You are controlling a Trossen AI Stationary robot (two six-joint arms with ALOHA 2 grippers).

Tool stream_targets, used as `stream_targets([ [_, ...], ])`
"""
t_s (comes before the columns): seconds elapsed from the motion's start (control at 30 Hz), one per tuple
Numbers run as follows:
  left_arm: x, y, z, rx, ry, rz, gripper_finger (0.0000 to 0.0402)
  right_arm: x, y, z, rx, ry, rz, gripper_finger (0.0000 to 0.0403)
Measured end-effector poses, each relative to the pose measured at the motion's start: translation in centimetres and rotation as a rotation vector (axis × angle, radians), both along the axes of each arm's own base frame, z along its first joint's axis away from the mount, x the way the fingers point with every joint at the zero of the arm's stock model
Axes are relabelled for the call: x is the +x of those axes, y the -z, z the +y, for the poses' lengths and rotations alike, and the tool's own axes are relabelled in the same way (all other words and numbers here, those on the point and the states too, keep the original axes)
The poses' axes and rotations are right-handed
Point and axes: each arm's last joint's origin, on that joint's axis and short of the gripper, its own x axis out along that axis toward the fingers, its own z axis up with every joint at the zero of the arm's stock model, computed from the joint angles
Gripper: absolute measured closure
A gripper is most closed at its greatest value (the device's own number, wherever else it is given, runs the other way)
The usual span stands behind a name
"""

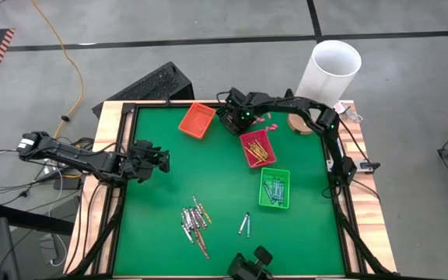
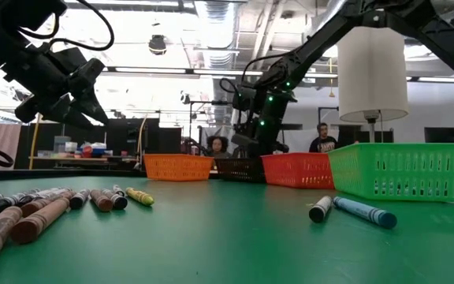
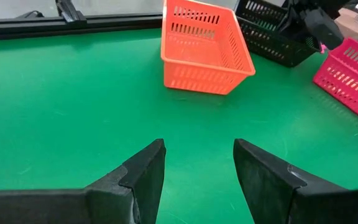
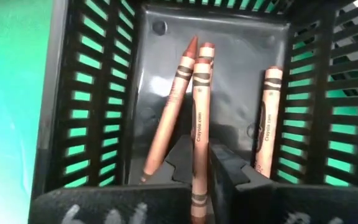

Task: Sort crayons
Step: Put the brown crayon into the black bin, then put the black crayon into the orange bin

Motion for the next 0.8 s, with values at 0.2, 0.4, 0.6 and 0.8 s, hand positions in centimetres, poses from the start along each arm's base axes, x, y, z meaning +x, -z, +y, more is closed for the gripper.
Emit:
stream_targets([
  [0.2,0.0,0.0,0.0,0.003,-0.004,-0.001,0.0221,0.2,-0.7,-0.3,-0.016,0.006,-0.013,0.0344],
  [0.4,0.0,0.0,0.0,0.0,0.0,0.0,0.0221,0.6,-1.7,-0.5,-0.035,-0.002,-0.035,0.0328],
  [0.6,0.0,0.0,0.0,-0.001,0.0,0.0,0.0221,0.7,-3.4,-0.6,-0.028,-0.021,-0.008,0.0325],
  [0.8,0.0,0.0,0.0,-0.001,0.0,0.0,0.0221,0.6,-7.1,-0.4,-0.001,-0.042,0.047,0.0325],
])
